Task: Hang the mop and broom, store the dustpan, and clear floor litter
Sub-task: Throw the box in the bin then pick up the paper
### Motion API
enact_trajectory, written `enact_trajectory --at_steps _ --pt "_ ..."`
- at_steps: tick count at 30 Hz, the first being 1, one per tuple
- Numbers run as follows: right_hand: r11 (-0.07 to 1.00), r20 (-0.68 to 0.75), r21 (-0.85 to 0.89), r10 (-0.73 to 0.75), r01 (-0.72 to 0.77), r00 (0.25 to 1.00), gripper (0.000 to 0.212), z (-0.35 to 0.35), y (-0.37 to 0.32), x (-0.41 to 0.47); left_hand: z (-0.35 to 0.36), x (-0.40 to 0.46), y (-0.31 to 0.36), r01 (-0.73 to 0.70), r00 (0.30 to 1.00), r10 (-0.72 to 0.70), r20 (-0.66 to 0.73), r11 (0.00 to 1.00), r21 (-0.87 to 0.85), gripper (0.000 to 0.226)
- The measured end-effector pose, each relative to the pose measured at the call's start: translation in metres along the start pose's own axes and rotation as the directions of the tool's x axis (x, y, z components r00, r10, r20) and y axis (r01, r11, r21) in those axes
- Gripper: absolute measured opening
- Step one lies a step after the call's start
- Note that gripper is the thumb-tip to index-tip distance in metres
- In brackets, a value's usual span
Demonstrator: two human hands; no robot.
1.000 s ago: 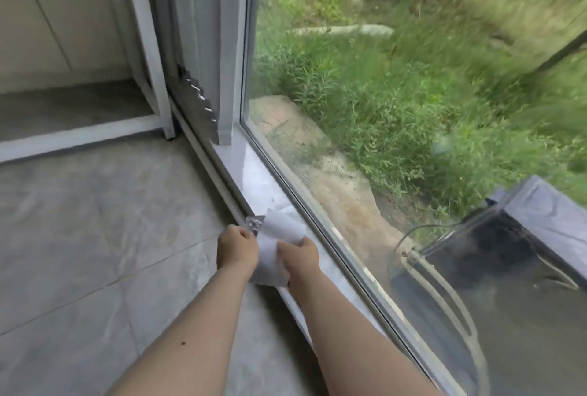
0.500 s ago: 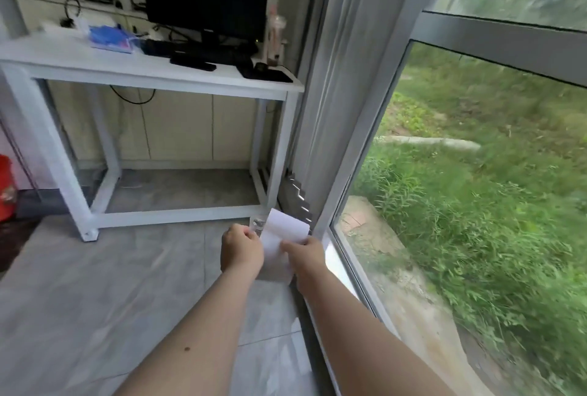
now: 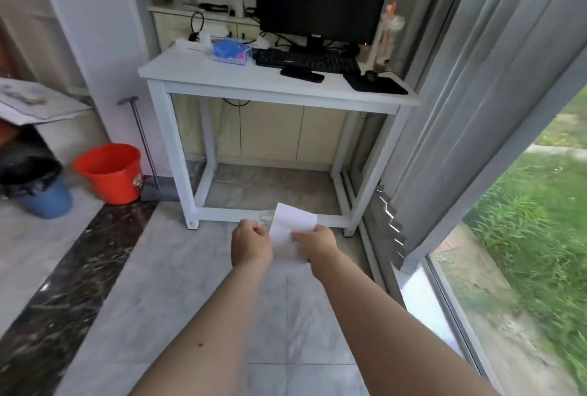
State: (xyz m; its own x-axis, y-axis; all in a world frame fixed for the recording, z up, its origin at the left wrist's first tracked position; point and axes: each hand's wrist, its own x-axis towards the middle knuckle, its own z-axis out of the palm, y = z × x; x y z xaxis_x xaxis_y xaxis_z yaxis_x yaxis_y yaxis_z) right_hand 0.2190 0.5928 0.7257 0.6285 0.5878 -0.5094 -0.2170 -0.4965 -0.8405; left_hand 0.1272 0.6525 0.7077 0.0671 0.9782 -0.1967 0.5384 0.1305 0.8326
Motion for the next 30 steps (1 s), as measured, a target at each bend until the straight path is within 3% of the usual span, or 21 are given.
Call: enact_trajectory --at_steps 7,14,21,30 --pt "0.993 0.115 -0.114 -0.02 0.033 0.993 0.012 0.081 -0.058 0.07 -0.031 0.099 0.005 0.063 0.997 -0.064 -0.043 0.997 -0.035 0.024" --pt "0.963 0.201 -0.261 -0.02 0.074 0.979 0.035 0.164 -0.122 0.147 -0.059 0.211 0.014 0.124 0.988 -0.132 -0.075 0.987 -0.103 0.025" --pt "0.969 0.306 -0.24 0.024 0.053 0.952 0.039 0.276 -0.151 0.188 -0.101 0.309 -0.015 0.191 0.962 -0.217 -0.165 0.969 -0.158 0.036" --pt "0.968 0.384 -0.249 0.1 -0.001 0.918 0.034 0.439 -0.186 0.228 -0.188 0.441 -0.067 0.241 0.94 -0.276 -0.198 0.953 -0.186 0.029"
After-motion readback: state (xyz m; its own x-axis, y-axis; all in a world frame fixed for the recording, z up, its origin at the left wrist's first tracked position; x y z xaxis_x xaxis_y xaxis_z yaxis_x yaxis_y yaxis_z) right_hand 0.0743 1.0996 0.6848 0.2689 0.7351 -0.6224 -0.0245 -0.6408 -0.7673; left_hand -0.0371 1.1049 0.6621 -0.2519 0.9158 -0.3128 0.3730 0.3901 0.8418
